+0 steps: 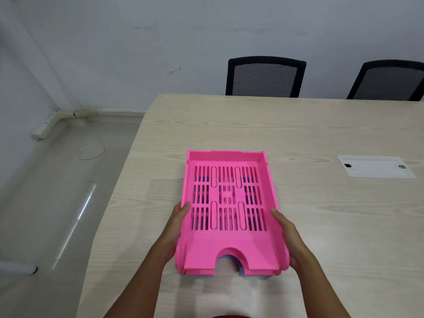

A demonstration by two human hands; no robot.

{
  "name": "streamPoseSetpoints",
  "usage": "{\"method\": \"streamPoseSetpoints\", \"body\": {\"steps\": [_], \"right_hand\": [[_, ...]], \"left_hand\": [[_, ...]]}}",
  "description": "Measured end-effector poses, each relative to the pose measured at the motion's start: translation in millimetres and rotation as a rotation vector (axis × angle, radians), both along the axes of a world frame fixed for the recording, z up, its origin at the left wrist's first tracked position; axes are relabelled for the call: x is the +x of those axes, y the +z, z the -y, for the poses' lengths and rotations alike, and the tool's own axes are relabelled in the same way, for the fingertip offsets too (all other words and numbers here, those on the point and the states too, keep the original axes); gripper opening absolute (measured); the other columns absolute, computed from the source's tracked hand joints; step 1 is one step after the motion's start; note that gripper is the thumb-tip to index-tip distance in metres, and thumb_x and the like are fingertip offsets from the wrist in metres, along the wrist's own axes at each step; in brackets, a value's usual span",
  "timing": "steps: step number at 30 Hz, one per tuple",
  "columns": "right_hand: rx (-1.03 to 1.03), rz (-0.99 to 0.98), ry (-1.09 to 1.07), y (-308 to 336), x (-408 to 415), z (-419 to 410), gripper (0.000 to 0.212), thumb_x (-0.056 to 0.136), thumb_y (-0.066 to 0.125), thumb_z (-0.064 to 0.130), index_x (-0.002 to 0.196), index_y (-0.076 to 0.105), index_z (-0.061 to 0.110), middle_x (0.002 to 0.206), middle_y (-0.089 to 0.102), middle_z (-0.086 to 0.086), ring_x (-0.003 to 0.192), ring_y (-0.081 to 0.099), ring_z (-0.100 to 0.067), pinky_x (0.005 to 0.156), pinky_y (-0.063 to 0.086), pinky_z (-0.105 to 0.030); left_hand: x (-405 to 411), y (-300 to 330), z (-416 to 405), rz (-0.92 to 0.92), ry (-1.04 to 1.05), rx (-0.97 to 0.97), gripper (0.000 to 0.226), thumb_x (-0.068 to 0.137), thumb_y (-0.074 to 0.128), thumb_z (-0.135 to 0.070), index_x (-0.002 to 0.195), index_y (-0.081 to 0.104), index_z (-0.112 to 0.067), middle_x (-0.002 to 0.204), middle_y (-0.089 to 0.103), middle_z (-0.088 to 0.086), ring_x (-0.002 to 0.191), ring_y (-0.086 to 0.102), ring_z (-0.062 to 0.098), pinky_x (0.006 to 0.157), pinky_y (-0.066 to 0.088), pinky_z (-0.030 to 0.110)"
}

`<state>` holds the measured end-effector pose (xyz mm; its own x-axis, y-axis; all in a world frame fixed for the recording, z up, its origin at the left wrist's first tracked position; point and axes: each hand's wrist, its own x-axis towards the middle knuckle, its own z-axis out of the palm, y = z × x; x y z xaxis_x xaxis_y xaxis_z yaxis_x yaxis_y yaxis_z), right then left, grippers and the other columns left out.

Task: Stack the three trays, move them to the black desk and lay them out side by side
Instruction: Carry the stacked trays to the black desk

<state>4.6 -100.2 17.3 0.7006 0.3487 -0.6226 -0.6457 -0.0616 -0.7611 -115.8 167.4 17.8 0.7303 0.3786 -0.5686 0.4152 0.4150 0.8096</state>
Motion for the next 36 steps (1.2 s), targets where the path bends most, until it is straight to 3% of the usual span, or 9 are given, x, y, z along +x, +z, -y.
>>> {"method": "streamPoseSetpoints", "body": {"steps": [5,9,12,18,23,27,30,36], "right_hand": [[0.081,-0.060,0.054,-2,4,-3,0.062,0.084,0.062,0.052,0.124,0.062,0.005,0.118,0.069,-0.024,0.087,0.069,-0.038,0.077,0.057,-0.046],[0.124,-0.080,0.109,4,6,-14,0.044,0.092,0.050,0.043,0.110,0.066,0.006,0.090,0.076,-0.015,0.069,0.071,-0.032,0.063,0.060,-0.039],[0.149,-0.093,0.157,7,4,-31,0.039,0.096,0.044,0.040,0.103,0.067,0.008,0.081,0.077,-0.013,0.063,0.071,-0.029,0.056,0.060,-0.036],[0.134,-0.094,0.352,5,-25,-103,0.047,0.096,0.045,0.041,0.114,0.065,0.003,0.089,0.076,-0.016,0.069,0.072,-0.032,0.059,0.060,-0.039],[0.052,-0.082,0.577,0,-83,-206,0.057,0.095,0.046,0.049,0.124,0.063,0.003,0.113,0.071,-0.025,0.087,0.070,-0.039,0.080,0.053,-0.045],[0.082,-0.089,0.778,5,-146,-292,0.048,0.099,0.042,0.042,0.115,0.065,0.003,0.102,0.075,-0.021,0.081,0.073,-0.035,0.072,0.058,-0.042],[0.115,-0.112,0.915,10,-202,-353,0.047,0.099,0.041,0.042,0.111,0.066,0.003,0.099,0.076,-0.020,0.080,0.073,-0.034,0.074,0.057,-0.043],[0.218,-0.158,1.202,23,-312,-455,0.048,0.091,0.047,0.043,0.110,0.065,0.003,0.094,0.075,-0.019,0.080,0.072,-0.036,0.069,0.060,-0.044]], "left_hand": [[-7,-4,1,0.070,-0.020,-0.102,0.053,0.091,0.054,-0.051,0.138,0.050,-0.026,0.125,0.071,0.010,0.113,0.068,0.033,0.103,0.045,0.060],[-20,-11,-2,0.100,0.055,-0.116,0.058,0.085,0.063,-0.053,0.136,0.056,-0.027,0.126,0.071,0.009,0.116,0.067,0.033,0.106,0.042,0.059],[-37,-18,-10,0.128,0.118,-0.093,0.057,0.082,0.065,-0.052,0.133,0.059,-0.028,0.124,0.072,0.008,0.114,0.068,0.031,0.106,0.042,0.058],[-106,-16,-51,0.157,0.323,-0.103,0.049,0.084,0.067,-0.040,0.129,0.063,-0.021,0.117,0.073,0.020,0.106,0.069,0.042,0.096,0.049,0.062],[-206,-13,-105,0.125,0.570,-0.064,0.046,0.085,0.064,-0.035,0.125,0.065,-0.013,0.110,0.073,0.025,0.092,0.071,0.042,0.087,0.055,0.060],[-297,-8,-142,0.107,0.743,-0.002,0.044,0.085,0.063,-0.035,0.124,0.066,-0.014,0.107,0.075,0.023,0.092,0.071,0.043,0.088,0.054,0.063],[-369,-1,-162,0.118,0.893,0.030,0.044,0.085,0.064,-0.032,0.124,0.066,-0.011,0.107,0.074,0.024,0.093,0.071,0.044,0.088,0.054,0.063],[-488,12,-186,0.119,1.179,0.096,0.036,0.089,0.060,-0.029,0.118,0.067,-0.008,0.096,0.078,0.017,0.081,0.073,0.034,0.078,0.057,0.050]]}}
